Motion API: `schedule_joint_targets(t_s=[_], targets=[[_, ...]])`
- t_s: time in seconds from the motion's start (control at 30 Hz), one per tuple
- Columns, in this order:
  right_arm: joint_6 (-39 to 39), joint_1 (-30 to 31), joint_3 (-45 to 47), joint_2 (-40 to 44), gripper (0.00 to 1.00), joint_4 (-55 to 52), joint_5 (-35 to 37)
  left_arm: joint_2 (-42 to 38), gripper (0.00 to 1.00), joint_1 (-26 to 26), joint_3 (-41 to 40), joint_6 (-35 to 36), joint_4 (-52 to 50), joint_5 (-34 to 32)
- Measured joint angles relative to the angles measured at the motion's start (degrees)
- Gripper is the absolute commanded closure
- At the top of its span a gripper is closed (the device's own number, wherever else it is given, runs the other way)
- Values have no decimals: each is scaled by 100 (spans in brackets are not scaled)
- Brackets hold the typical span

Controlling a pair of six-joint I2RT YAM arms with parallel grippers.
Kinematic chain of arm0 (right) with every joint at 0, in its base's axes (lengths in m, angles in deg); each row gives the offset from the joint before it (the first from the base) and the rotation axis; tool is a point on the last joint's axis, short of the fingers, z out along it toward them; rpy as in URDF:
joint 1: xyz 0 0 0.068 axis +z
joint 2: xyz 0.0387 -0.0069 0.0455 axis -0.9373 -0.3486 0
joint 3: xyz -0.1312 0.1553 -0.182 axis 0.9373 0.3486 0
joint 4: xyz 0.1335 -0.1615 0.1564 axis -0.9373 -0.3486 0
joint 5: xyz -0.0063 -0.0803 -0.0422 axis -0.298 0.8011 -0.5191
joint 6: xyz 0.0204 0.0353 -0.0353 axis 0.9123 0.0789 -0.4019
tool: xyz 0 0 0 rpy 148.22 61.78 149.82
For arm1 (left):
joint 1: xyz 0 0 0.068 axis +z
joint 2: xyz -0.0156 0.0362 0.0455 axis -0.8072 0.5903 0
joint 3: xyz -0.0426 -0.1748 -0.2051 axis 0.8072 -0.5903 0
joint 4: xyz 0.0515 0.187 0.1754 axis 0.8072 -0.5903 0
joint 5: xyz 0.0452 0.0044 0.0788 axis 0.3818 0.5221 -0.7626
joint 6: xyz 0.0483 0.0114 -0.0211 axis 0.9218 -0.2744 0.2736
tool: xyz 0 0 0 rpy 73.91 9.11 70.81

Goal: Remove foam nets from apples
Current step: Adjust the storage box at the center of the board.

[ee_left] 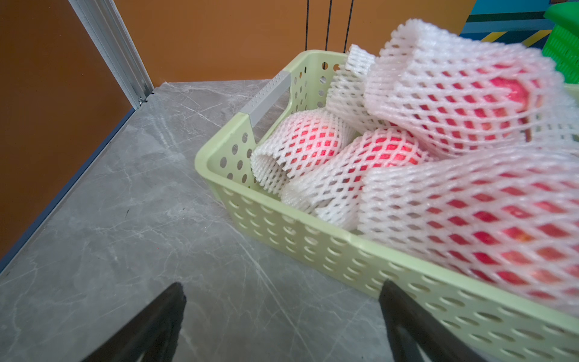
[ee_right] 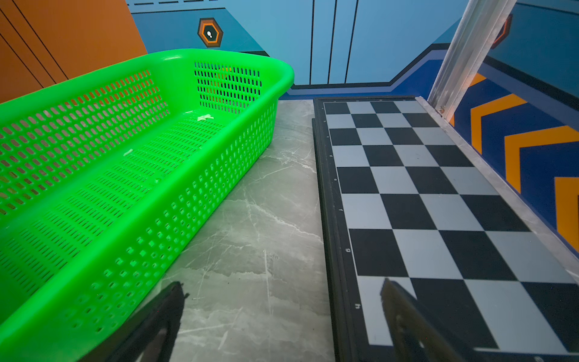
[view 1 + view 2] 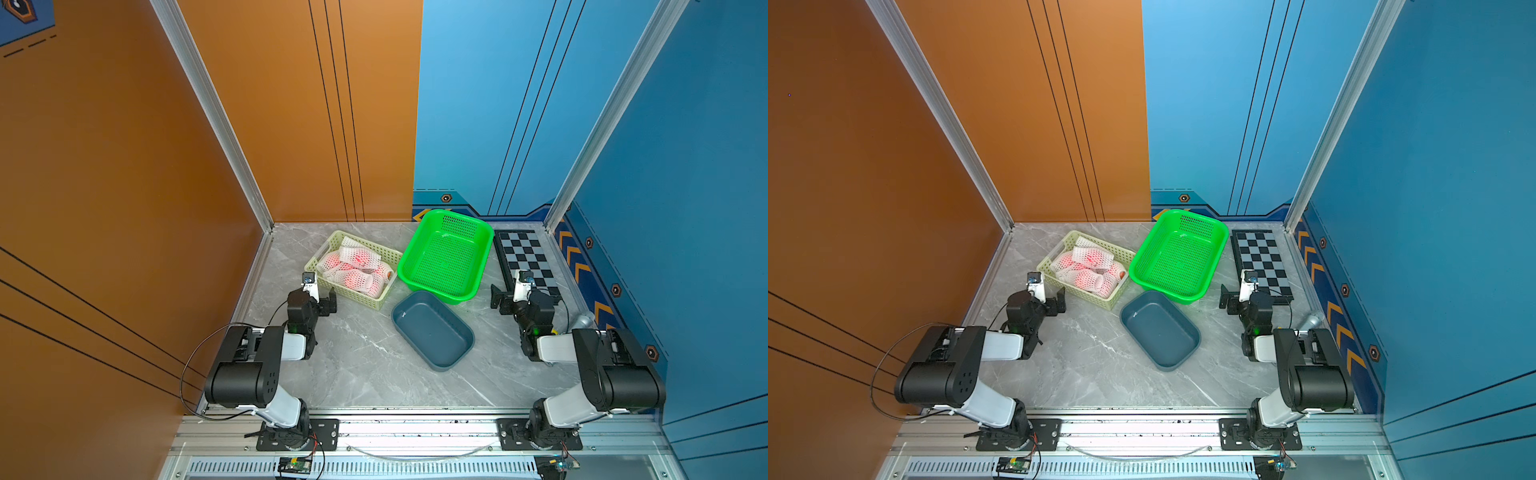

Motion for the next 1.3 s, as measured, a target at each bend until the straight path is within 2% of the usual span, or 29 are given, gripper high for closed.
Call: schedule_joint_targets(t_s=[0.23,0.43,0.67,0.93,1.0,1.1,1.2,1.3], targets=[[0,0,0,0,0,0,0,-63,2,-269,-111,94,105,-203],[0,0,0,0,0,0,0,-407,2,-518,-212,175,160,-859],[0,0,0,0,0,0,0,-824,2,-1357,-238,553,179,-2343],[0,0,0,0,0,0,-2,-1307,2,-3032,55,1515,-9,-4754],[0,0,0,0,0,-2,-2,-1445,2,-3357,433,1703,-415,-5158],[0,0,0,0,0,-11,-2,-1718,2,-3571,953,1670,-1220,-5399],[2,0,-11,0,0,-72,4,-2057,2,-3580,1510,1246,-2441,-5366],[72,-15,-201,70,0,-549,155,-2190,2,-3377,2098,498,-3746,-5064]])
